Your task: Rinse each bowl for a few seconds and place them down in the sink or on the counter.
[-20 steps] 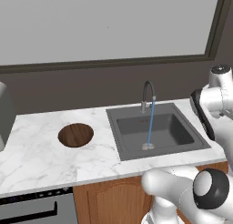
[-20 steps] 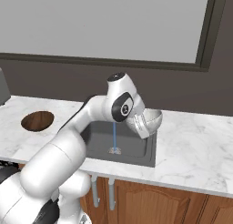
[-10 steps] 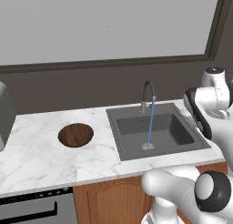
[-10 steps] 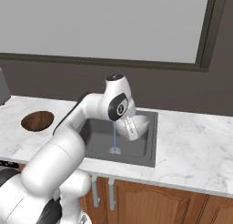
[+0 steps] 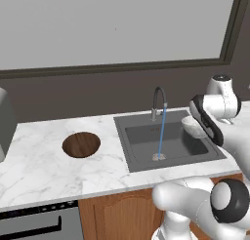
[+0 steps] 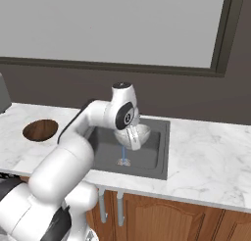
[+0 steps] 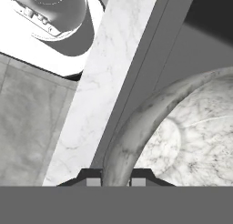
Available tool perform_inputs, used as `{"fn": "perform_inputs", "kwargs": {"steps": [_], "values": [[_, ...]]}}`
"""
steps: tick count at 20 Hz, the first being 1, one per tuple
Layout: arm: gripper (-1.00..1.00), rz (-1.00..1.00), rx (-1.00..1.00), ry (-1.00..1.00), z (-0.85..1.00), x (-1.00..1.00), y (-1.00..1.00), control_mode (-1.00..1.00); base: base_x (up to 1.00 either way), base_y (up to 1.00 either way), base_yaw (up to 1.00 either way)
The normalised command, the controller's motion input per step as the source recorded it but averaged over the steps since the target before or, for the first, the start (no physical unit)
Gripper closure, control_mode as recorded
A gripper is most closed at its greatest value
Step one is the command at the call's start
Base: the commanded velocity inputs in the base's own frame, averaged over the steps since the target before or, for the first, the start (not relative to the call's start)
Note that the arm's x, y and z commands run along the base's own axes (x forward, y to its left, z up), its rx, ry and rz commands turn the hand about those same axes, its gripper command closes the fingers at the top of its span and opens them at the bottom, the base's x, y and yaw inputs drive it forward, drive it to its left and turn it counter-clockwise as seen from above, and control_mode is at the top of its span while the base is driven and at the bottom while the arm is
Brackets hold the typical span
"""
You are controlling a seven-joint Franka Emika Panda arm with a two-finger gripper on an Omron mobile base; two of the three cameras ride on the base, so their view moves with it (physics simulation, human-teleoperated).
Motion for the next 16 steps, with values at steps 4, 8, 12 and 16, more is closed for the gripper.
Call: {"fn": "perform_inputs", "kwargs": {"steps": [4, 8, 12, 16], "values": [[1.0, 0.0, -0.02, 0.01, -0.14, 0.48, 0.36, -1.0, 0.0, 0.0, 0.0], [1.0, 0.0, 0.0, 0.05, -0.22, 0.41, 0.29, -1.0, 0.0, 0.0, 0.0], [1.0, 0.0, 0.02, 0.06, -0.27, 0.42, 0.22, -1.0, 0.0, 0.0, 0.0], [1.0, 0.03, 0.04, 0.04, -0.26, 0.5, 0.07, -1.0, 0.0, 0.0, 0.0]]}}
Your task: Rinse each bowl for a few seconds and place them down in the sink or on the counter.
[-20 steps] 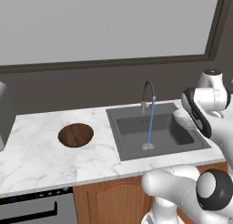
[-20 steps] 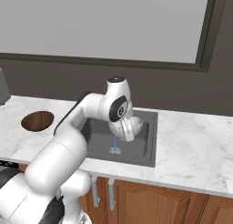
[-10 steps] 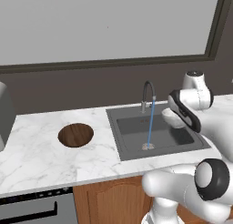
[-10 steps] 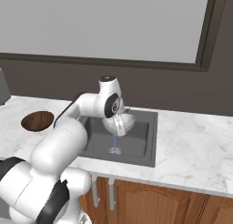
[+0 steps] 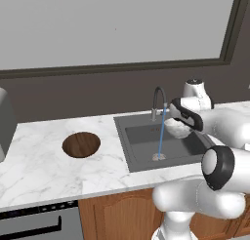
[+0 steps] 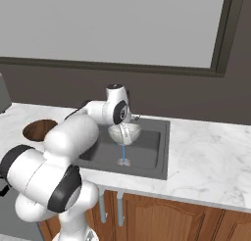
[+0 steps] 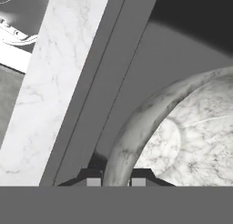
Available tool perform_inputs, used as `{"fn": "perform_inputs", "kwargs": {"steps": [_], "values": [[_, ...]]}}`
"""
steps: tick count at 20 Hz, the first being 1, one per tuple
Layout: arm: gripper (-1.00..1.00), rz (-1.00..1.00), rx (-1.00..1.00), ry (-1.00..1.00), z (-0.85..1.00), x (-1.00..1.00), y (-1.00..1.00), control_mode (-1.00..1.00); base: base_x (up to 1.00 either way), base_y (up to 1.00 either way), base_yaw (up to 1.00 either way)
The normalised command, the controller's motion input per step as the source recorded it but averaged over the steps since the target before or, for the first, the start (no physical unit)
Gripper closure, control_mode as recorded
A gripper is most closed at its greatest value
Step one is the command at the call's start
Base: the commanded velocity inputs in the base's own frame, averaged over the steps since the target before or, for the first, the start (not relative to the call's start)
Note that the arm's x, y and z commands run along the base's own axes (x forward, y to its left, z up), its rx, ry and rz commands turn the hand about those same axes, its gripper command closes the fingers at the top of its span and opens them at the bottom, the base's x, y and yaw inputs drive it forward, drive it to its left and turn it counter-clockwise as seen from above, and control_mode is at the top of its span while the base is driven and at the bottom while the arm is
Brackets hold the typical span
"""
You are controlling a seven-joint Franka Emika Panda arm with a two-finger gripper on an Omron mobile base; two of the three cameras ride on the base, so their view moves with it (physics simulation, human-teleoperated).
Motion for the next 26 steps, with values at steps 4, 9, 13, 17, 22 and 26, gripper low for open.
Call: {"fn": "perform_inputs", "kwargs": {"steps": [4, 9, 13, 17, 22, 26], "values": [[1.0, 0.02, 0.06, 0.0, -0.29, 0.53, 0.13, -1.0, 0.0, 0.0, 0.0], [1.0, 0.02, 0.07, 0.02, -0.29, 0.54, 0.11, -1.0, 0.0, 0.0, 0.0], [1.0, 0.02, 0.07, 0.02, -0.25, 0.55, 0.03, -1.0, 0.0, 0.0, 0.0], [1.0, 0.02, 0.02, 0.0, -0.02, 0.29, -0.2, -1.0, 0.0, 0.0, 0.0], [1.0, -0.01, 0.0, 0.0, 0.09, 0.0, -0.4, -1.0, 0.0, 0.0, 0.0], [1.0, -0.05, 0.0, 0.03, 0.06, 0.0, -0.41, -1.0, 0.0, 0.0, 0.0]]}}
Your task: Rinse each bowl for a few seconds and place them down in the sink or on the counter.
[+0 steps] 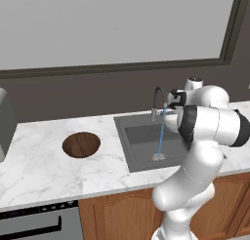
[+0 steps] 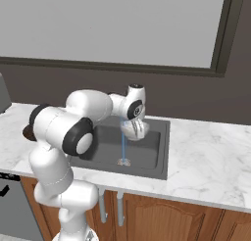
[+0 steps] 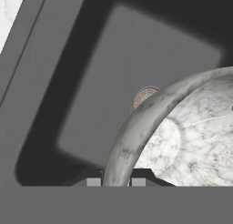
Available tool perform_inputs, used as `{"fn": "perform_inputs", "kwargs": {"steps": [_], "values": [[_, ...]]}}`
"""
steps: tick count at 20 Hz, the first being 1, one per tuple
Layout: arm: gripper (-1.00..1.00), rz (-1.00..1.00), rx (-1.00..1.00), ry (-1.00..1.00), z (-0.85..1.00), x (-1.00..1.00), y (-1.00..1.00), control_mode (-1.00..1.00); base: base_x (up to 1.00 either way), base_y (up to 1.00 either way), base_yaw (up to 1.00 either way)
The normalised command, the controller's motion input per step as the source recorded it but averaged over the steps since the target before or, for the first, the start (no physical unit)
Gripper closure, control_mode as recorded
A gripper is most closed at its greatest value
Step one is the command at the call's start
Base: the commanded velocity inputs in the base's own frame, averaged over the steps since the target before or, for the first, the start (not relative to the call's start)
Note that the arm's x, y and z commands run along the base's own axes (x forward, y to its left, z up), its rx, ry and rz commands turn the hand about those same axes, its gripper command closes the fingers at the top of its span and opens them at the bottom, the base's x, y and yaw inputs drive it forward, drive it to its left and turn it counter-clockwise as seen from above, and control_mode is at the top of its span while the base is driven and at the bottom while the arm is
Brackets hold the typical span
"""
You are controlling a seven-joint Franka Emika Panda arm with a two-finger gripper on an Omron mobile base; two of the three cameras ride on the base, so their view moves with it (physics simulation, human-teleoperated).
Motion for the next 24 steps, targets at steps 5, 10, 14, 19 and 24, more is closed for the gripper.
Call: {"fn": "perform_inputs", "kwargs": {"steps": [5, 10, 14, 19, 24], "values": [[1.0, -0.06, 0.0, 0.05, 0.04, 0.0, -0.47, -1.0, 0.0, 0.0, 0.0], [1.0, -0.07, 0.0, 0.03, 0.1, 0.0, -0.47, -1.0, 0.0, 0.0, 0.0], [1.0, -0.08, 0.0, 0.01, 0.1, 0.0, -0.48, -1.0, 0.0, 0.0, 0.0], [1.0, -0.06, 0.0, 0.0, 0.03, 0.0, -0.4, -1.0, 0.0, 0.0, 0.0], [1.0, -0.06, 0.0, 0.0, 0.0, 0.0, -0.37, -1.0, 0.0, 0.0, 0.0]]}}
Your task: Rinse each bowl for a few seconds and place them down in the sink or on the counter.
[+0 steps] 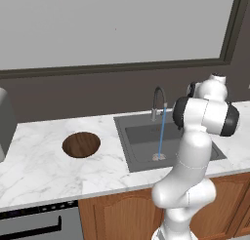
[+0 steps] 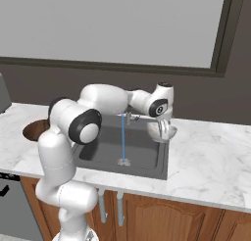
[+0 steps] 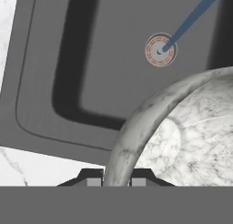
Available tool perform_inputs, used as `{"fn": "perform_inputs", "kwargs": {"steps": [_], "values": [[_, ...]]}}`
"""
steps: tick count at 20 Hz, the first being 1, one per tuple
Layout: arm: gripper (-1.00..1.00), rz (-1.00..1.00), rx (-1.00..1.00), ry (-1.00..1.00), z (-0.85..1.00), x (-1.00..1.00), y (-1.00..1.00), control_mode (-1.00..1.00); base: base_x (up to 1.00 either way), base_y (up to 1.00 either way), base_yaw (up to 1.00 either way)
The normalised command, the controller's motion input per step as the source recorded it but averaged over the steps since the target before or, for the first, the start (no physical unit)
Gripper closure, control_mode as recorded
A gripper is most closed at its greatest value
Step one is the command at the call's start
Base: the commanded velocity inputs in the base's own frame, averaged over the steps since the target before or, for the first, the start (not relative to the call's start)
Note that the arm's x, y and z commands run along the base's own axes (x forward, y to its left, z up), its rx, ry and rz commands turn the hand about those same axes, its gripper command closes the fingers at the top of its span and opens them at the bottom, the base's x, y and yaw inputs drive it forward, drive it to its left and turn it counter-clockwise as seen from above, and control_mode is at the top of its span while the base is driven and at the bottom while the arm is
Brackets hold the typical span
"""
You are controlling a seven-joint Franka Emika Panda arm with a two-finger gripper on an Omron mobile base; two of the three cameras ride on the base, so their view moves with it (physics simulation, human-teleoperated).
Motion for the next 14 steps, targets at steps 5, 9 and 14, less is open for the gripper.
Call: {"fn": "perform_inputs", "kwargs": {"steps": [5, 9, 14], "values": [[1.0, -0.06, 0.0, 0.0, -0.01, 0.0, -0.34, -1.0, 0.0, 0.0, 0.0], [1.0, -0.05, 0.0, 0.0, 0.0, 0.0, -0.29, -1.0, 0.0, 0.0, 0.0], [1.0, -0.03, -0.02, 0.0, -0.05, 0.0, -0.3, -1.0, 0.0, 0.0, 0.0]]}}
